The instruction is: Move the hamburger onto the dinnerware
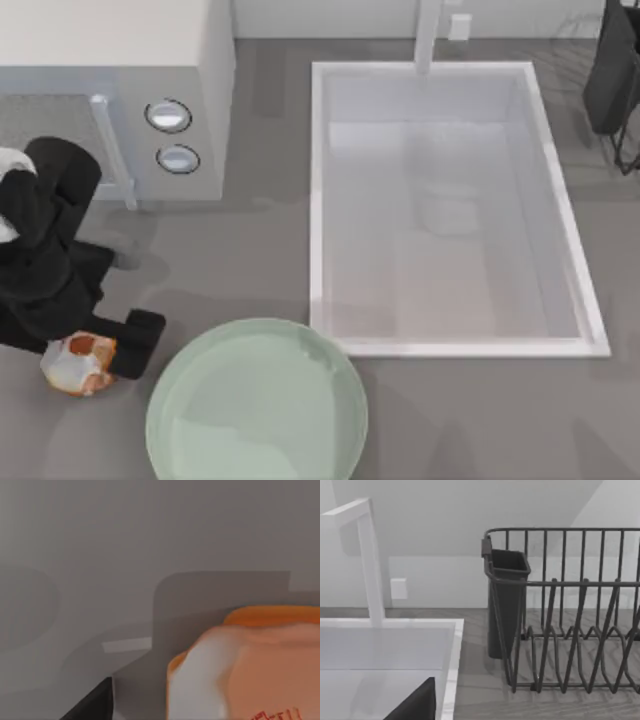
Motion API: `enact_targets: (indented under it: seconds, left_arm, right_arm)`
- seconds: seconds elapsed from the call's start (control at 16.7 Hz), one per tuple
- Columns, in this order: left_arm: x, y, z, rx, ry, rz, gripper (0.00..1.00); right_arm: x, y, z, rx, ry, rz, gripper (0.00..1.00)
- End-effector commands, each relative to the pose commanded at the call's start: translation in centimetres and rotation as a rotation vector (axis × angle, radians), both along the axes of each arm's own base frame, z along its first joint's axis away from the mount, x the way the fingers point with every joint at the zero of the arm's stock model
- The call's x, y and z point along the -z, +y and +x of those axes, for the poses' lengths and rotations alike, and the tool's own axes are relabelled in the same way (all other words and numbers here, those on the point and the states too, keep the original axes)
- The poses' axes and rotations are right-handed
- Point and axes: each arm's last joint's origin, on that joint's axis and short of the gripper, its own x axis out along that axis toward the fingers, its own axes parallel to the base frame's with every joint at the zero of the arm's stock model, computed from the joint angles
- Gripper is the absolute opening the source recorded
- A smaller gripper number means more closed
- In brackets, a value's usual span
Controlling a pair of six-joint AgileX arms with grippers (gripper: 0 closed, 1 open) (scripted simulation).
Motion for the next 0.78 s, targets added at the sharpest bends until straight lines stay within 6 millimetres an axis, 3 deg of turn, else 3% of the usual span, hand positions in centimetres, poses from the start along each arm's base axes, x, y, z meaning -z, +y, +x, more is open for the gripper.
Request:
enact_targets:
  seconds: [0.3, 0.78]
  left_arm:
    - [0.00, 0.00, 0.00, 0.000, 0.000, 0.000, 0.02]
    - [0.00, 0.00, 0.00, 0.000, 0.000, 0.000, 0.00]
  right_arm:
    - [0.00, 0.00, 0.00, 0.000, 0.000, 0.000, 1.00]
    - [0.00, 0.00, 0.00, 0.000, 0.000, 0.000, 1.00]
